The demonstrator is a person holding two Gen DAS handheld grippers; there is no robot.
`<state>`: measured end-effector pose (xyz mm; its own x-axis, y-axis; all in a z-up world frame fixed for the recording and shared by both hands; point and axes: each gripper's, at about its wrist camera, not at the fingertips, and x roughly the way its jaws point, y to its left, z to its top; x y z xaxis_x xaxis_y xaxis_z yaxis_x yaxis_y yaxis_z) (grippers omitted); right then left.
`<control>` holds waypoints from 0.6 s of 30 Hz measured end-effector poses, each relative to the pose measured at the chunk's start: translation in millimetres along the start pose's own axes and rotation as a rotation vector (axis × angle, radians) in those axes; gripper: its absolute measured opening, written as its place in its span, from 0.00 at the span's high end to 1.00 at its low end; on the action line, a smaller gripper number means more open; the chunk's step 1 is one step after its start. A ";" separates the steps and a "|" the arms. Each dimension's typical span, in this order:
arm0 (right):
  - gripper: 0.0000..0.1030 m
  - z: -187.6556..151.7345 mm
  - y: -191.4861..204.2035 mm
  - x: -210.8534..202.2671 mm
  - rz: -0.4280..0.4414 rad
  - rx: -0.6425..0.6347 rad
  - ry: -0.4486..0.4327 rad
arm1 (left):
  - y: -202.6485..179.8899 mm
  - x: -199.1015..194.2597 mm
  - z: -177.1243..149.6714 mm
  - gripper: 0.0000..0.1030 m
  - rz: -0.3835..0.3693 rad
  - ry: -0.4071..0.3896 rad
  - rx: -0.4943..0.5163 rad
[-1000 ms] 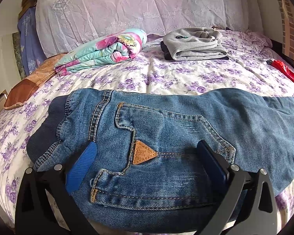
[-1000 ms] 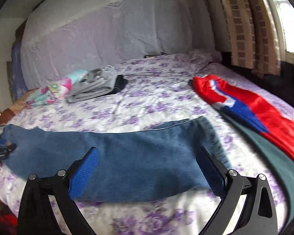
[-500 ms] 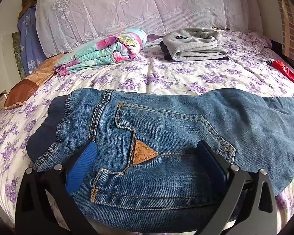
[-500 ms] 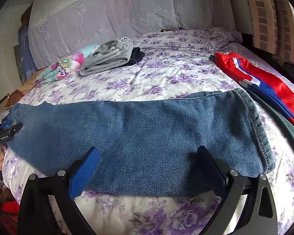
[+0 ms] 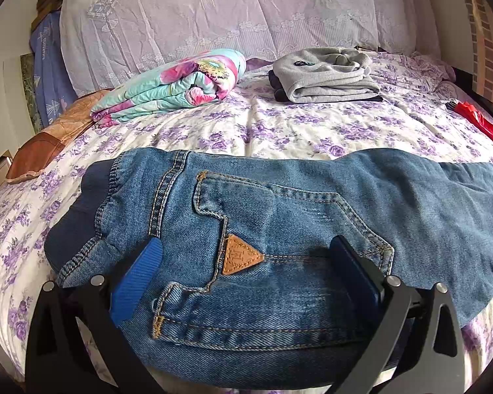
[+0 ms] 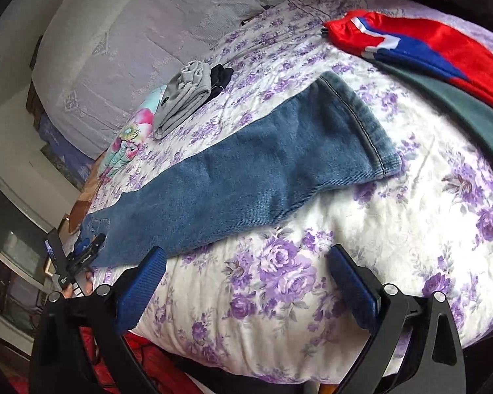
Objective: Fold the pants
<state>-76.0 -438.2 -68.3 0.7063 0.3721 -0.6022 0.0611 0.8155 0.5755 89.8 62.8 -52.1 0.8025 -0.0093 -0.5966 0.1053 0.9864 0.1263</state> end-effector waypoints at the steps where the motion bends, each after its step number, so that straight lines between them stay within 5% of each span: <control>1: 0.03 0.8 -3.6 0.6 0.012 0.012 -0.015 | -0.5 0.0 0.2 0.04 0.000 0.000 0.000; 11: 0.03 53.3 -17.9 31.2 -0.156 0.072 -0.210 | 0.1 -0.1 -0.5 0.04 0.000 0.000 0.000; 18: 0.03 57.8 -32.0 29.7 -0.106 0.097 -0.258 | -0.9 -4.8 4.2 0.05 0.000 0.021 -0.040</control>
<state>-16.2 -478.8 -72.6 0.8474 0.1524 -0.5086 0.2022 0.7931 0.5746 88.3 61.3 -46.0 0.7901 -0.0064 -0.6129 0.0815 0.9922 0.0947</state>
